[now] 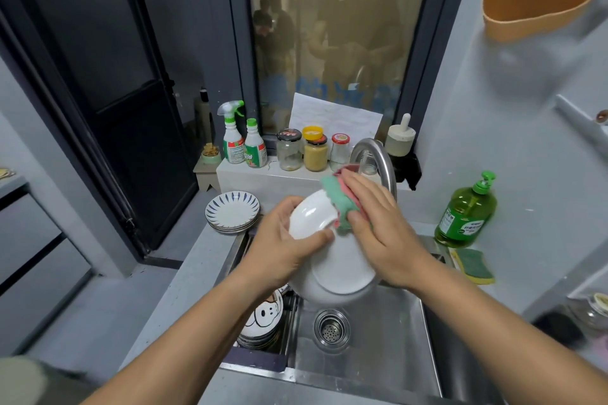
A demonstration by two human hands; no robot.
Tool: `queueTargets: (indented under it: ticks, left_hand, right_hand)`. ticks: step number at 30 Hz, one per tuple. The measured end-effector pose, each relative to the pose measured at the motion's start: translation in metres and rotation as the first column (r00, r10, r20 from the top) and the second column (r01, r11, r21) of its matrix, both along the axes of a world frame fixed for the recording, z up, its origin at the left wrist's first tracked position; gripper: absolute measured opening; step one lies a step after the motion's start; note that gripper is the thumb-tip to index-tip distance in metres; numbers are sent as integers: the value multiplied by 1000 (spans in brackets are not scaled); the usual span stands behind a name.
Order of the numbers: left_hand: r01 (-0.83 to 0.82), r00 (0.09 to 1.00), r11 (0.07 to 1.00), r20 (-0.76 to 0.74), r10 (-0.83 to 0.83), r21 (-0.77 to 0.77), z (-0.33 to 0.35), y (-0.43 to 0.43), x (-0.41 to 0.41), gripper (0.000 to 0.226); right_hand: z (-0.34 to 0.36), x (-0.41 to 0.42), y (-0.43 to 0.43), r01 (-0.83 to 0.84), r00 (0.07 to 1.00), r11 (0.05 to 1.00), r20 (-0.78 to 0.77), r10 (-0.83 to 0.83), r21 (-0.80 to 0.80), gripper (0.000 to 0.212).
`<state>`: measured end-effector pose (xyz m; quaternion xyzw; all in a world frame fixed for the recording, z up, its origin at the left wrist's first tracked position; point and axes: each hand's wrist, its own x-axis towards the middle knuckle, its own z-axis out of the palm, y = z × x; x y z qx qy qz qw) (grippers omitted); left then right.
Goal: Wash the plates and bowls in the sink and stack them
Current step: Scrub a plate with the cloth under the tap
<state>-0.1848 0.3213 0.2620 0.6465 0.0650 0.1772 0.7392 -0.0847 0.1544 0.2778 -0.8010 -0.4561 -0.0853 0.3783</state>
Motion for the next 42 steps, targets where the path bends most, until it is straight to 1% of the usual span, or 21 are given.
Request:
queueTargets:
  ticks: [1, 3, 5, 7, 8, 10, 11, 13, 15, 17, 20, 23, 25, 27, 29, 31, 34, 36, 37, 40, 42]
  left_hand:
    - [12, 1000, 1000, 9, -12, 14, 3, 0, 1, 49]
    - [-2, 1000, 1000, 22, 1, 3, 11, 4, 3, 45]
    - [-57, 998, 997, 29, 58, -46, 18, 10, 3, 45]
    - [-130, 990, 985, 39, 135, -111, 20, 15, 3, 45]
    - [-159, 985, 976, 46, 167, -148, 19, 16, 3, 44]
    - [-186, 977, 954, 57, 205, -235, 18, 16, 4, 46]
    - [-195, 974, 941, 57, 218, -276, 16, 12, 5, 49]
    - [-202, 972, 924, 52, 230, -324, 12, 1, 6, 55]
    - [-182, 976, 927, 56, 212, -328, 5, -9, 4, 55]
    - [-140, 987, 936, 34, 160, -324, 0, -10, 0, 54]
    - [-102, 994, 941, -66, 85, -323, 5, 4, -1, 55]
    - [-78, 979, 971, -203, 31, -227, 19, 23, 5, 55]
    - [44, 949, 992, -305, -79, -120, 28, 32, 8, 56]
    - [223, 900, 974, -374, -224, -47, 35, 35, 9, 50]
    - [339, 869, 941, -382, -314, -2, 40, 33, 13, 47]
    - [350, 879, 937, -343, -332, -10, 42, 30, 16, 43]
    - [260, 928, 962, -254, -272, -82, 40, 24, 19, 46]
    - [148, 958, 980, -225, -176, -133, 37, 19, 20, 49]
    - [82, 969, 985, -220, -115, -152, 35, 17, 20, 48]
    - [-141, 970, 966, -227, 91, -216, 29, 15, 24, 39]
    - [-252, 956, 924, -221, 192, -288, 25, 10, 28, 31]
  right_hand:
    - [6, 2, 4, 2, 1000, 1000, 9, -2, -29, 61]
    - [11, 7, 4, -2, 998, 998, -63, -3, -67, 67]
    - [6, 8, -2, -1, 986, 999, -165, -6, -43, 63]
    - [-7, 1, -6, 4, 942, 994, -334, 33, 109, 57]
    - [-14, -5, -6, 37, 897, 980, -439, 55, 198, 58]
    - [-28, -18, -1, 171, 792, 932, -608, 63, 319, 53]
    - [-30, -23, 4, 245, 763, 907, -646, 38, 343, 47]
    - [-23, -26, 12, 354, 749, 857, -662, -21, 374, 41]
    - [-10, -19, 16, 387, 747, 823, -665, -15, 416, 44]
    - [1, -8, 14, 351, 749, 857, -663, -15, 377, 47]
    - [17, 3, -1, 246, 785, 941, -617, -52, 234, 53]
    - [32, 6, -13, 99, 833, 987, -553, -10, 130, 48]
    - [37, 8, -17, 30, 866, 999, -501, -12, 29, 52]
    - [47, 8, -16, -51, 878, 996, -479, 7, -79, 54]
    - [57, 12, -14, -134, 876, 977, -481, 38, -167, 52]
    - [64, 13, -12, -155, 878, 968, -477, 43, -197, 55]
    - [58, 11, -10, -90, 901, 981, -434, 7, -171, 59]
    - [46, 10, -11, 12, 932, 989, -356, -65, -148, 60]
    - [39, 8, -12, 57, 932, 993, -351, -91, -106, 60]
    - [12, -9, -8, 200, 851, 978, -504, -148, 50, 61]
    - [-8, -26, 1, 317, 801, 944, -558, -216, 90, 64]
